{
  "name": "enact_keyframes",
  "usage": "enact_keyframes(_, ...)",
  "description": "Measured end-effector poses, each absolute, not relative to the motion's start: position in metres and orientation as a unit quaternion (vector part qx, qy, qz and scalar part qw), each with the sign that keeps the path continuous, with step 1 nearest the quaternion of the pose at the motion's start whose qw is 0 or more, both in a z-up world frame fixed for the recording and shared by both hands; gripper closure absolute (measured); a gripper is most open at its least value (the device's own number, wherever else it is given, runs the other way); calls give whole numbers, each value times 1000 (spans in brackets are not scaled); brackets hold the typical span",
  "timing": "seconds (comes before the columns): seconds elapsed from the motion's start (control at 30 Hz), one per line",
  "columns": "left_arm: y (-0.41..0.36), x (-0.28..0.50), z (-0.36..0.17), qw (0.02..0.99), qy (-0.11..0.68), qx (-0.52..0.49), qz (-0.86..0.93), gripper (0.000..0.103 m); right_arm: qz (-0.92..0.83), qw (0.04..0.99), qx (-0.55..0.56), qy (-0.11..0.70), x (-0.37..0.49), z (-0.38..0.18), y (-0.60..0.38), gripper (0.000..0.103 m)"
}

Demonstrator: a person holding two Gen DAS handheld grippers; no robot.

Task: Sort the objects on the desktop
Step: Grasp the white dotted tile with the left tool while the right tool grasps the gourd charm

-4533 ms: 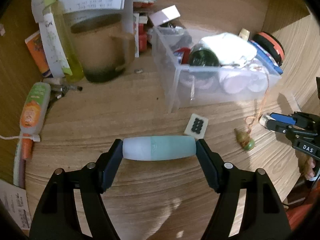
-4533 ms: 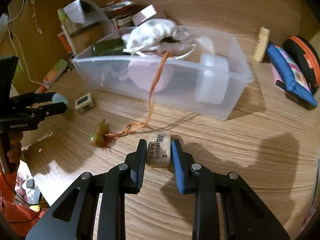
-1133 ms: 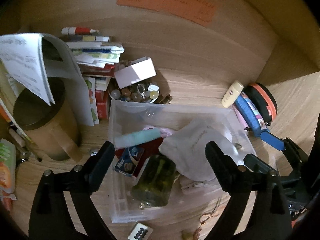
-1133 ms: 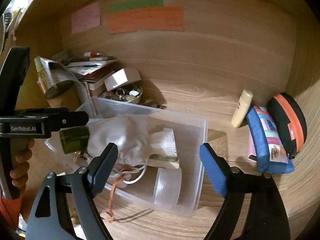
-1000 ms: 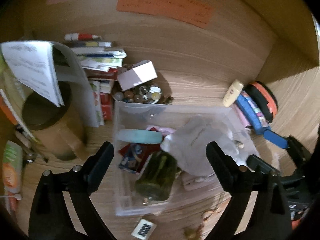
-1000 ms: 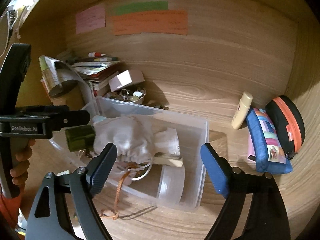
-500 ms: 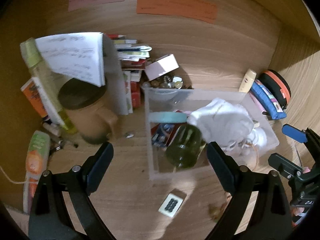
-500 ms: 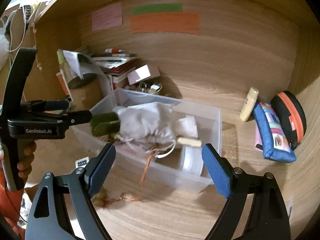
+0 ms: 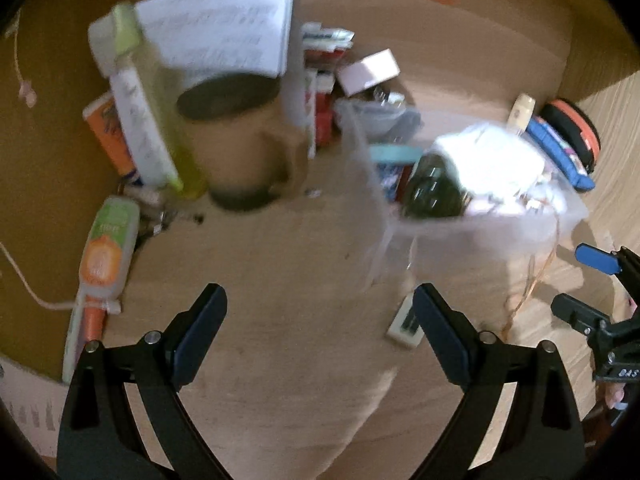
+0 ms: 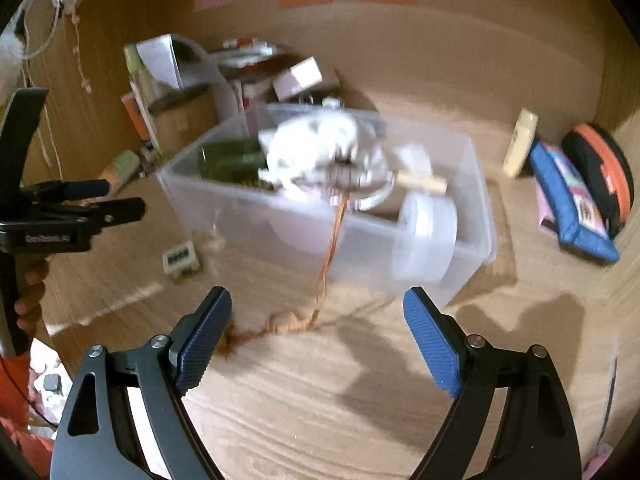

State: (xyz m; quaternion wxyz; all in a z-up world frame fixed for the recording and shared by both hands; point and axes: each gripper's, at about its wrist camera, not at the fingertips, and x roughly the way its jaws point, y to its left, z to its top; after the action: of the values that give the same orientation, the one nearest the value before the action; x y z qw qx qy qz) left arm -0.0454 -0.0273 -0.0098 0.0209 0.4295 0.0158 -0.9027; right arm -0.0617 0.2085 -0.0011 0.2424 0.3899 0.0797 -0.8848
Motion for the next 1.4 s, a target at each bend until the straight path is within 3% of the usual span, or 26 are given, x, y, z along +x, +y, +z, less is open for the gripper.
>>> enact_keyframes(0.4,-14,-30,-40,-10,-14,458,-889,8,-839,310,437,91,-52,-36,176,19)
enact_keyframes(0.63,-6,-37,-42,-23,-21,452,-892,8,-830,326,433,131,-47,-44,153,50)
enact_keyframes(0.7,-6,-39,-43,-24,-19,453,-891,8,-830,331,429,136,-47,-44,151,63)
enact_keyframes(0.77,-6,-42,-44,-29,-13,454,-890,8,-825,343,428,134,-47,-44,150,84)
enact_keyframes(1.07,15,-62,-50,-72,-5,465,-882,8,-838,335,423,86,-55,-33,177,84)
enact_keyframes(1.1,20,-64,-51,-75,-8,462,-884,11,-843,327,421,76,-57,-31,185,84)
enact_keyframes(1.2,29,-69,-55,-82,-17,469,-879,33,-850,312,422,51,-63,-26,203,83)
enact_keyframes(1.3,34,-68,-57,-79,-26,467,-880,37,-854,302,422,30,-66,-21,219,83)
enact_keyframes(1.4,35,-65,-57,-82,-30,464,-882,56,-861,290,417,14,-69,-18,234,83)
